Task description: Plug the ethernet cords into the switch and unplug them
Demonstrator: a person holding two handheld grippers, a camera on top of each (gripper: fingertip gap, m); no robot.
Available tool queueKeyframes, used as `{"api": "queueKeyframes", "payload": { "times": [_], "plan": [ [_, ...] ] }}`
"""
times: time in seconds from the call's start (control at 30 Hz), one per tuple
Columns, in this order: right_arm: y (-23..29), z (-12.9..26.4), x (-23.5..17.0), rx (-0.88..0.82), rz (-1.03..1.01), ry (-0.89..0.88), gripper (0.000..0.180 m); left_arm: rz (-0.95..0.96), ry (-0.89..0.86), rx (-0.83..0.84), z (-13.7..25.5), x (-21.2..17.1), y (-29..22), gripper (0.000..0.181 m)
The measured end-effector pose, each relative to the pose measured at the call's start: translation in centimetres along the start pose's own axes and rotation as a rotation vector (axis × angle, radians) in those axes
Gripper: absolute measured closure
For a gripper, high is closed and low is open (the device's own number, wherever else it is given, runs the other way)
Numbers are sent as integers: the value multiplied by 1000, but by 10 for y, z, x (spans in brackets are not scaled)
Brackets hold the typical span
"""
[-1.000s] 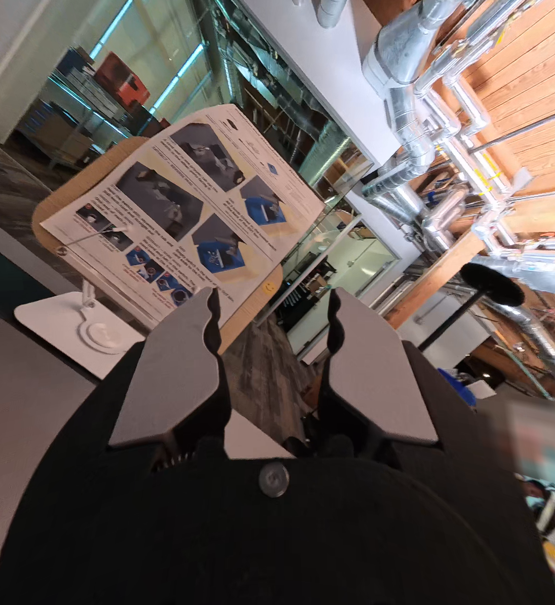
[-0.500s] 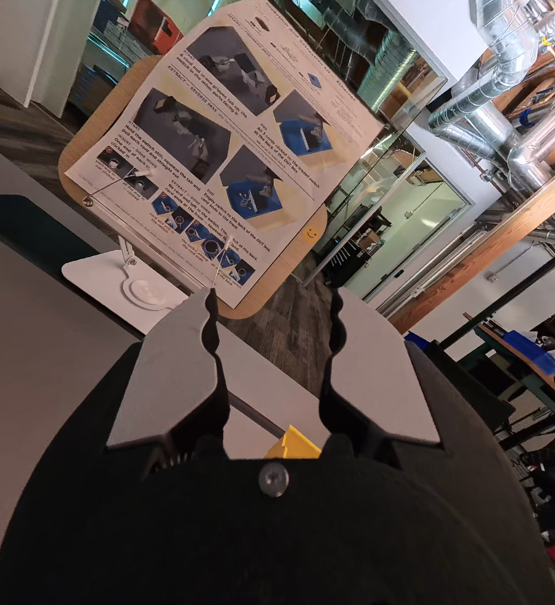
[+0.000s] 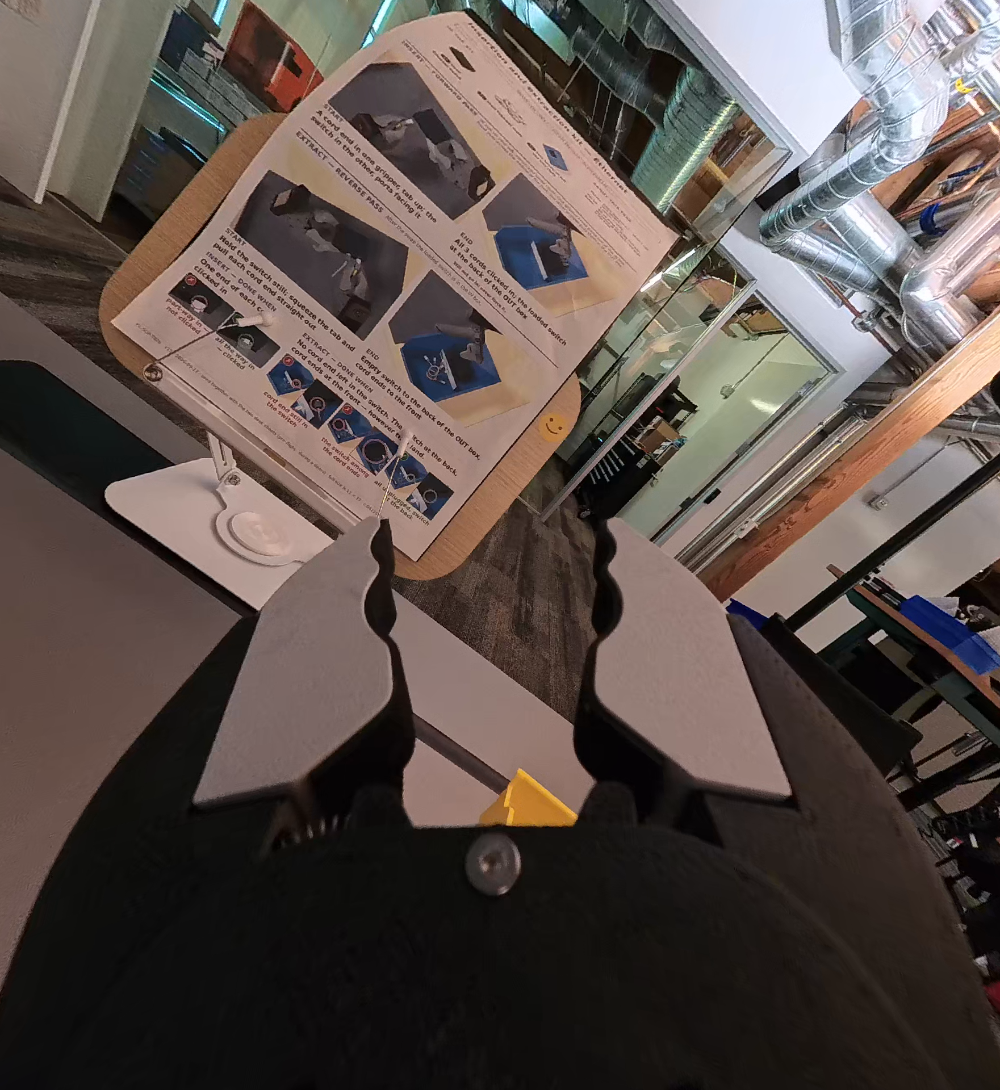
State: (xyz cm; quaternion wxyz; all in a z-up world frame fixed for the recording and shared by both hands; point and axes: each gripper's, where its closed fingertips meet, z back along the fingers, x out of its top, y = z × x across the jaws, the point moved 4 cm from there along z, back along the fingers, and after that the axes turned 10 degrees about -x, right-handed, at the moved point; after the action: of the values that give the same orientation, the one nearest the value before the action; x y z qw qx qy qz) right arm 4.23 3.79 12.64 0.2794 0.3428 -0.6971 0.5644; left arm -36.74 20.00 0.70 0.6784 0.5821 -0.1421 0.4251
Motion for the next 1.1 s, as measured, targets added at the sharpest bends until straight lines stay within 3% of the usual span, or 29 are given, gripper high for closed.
{"api": "queueKeyframes", "payload": {
  "times": [0.53,0.67,0.9,1.1],
  "plan": [
    [-10,3,4,-14,-26,-12,116,19,30,40,-22,-10,-3,125],
    [-9,3,4,-11,-21,-11,117,44,-19,50,-14,-7,3,143],
    [-8,4,5,-5,-21,-13,118,85,-214,8,26,25,44,144],
    [-9,2,3,4,-27,-5,118,155,-415,-163,89,92,97,144]
  ]
}}
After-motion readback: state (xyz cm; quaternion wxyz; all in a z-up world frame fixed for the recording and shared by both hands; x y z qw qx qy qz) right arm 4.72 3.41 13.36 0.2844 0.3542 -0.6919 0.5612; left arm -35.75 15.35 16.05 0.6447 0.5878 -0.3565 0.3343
